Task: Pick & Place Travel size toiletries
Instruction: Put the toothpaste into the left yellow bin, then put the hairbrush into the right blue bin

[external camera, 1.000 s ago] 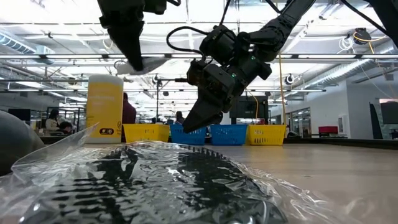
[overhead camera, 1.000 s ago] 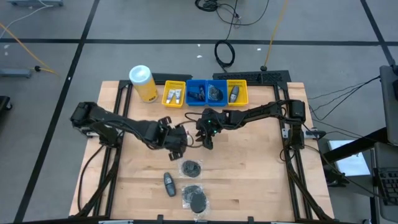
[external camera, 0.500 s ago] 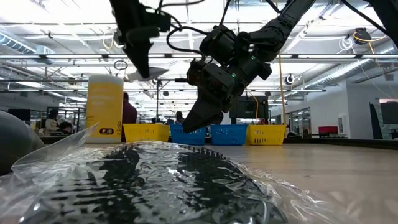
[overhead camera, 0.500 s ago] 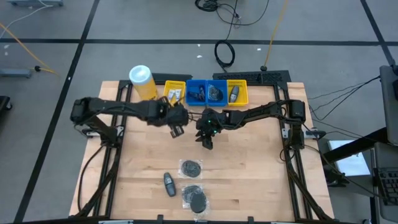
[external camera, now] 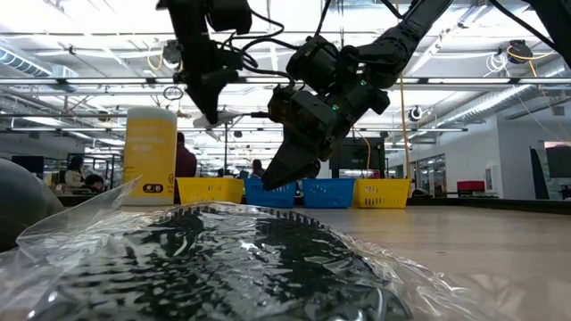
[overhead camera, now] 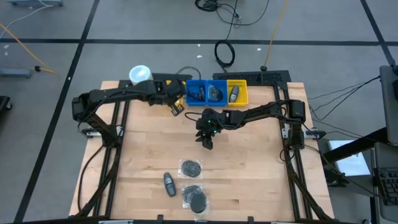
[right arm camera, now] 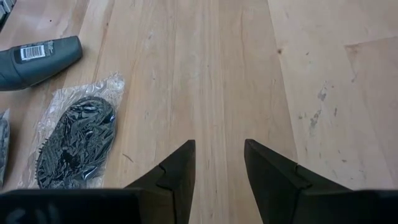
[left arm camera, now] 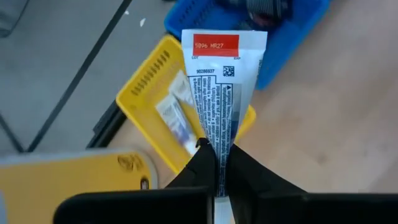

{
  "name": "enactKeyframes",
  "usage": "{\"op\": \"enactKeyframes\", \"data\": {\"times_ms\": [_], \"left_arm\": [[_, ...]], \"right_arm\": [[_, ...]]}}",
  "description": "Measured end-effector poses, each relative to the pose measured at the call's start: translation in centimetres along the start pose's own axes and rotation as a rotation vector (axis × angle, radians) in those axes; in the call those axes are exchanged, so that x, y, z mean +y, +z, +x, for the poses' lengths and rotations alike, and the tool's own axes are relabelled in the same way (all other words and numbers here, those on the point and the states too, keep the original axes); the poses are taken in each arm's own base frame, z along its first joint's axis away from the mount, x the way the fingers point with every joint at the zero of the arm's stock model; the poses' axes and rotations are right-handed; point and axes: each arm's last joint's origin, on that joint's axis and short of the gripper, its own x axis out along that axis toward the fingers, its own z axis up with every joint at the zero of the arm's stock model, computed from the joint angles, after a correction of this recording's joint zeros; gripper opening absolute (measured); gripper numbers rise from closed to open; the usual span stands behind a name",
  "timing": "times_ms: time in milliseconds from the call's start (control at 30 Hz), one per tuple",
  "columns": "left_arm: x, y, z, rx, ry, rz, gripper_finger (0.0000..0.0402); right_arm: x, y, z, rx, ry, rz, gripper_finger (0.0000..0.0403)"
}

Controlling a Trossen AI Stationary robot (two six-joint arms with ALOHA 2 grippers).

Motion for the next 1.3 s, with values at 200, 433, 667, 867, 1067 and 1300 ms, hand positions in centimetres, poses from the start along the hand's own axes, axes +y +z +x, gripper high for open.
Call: {"op": "enactKeyframes", "data": {"times_ms": [200, 433, 667, 867, 1067, 1300], "left_arm": [[2.5, 1.4, 1.6, -0.057, 0.008, -0.066, 0.0011], [4.6, 2.1, 4.2, -0.038, -0.012, -0.146, 0.0017], [5.6, 2.1, 8.1, 0.046, 0.011, -0.170, 0.0017], [5.7, 1.9, 10.1, 0.094, 0.010, -0.176, 0.0004], [5.8, 1.9, 10.3, 0.094, 0.013, -0.183, 0.0037], [5.9, 2.0, 10.3, 0.088, 0.023, -0.189, 0.0105]], "right_arm": [[0.0, 0.0, 0.0, 0.000, 0.000, 0.000, 0.0130], [0.0, 0.0, 0.0, 0.000, 0.000, 0.000, 0.0130], [0.0, 0.0, 0.0, -0.001, 0.000, -0.001, 0.0130], [0.0, 0.0, 0.0, -0.001, 0.000, 0.000, 0.0130], [0.0, 0.0, 0.0, -0.001, 0.000, -0.001, 0.0130], [0.0, 0.0, 0.0, -0.002, 0.000, -0.001, 0.0130]]}}
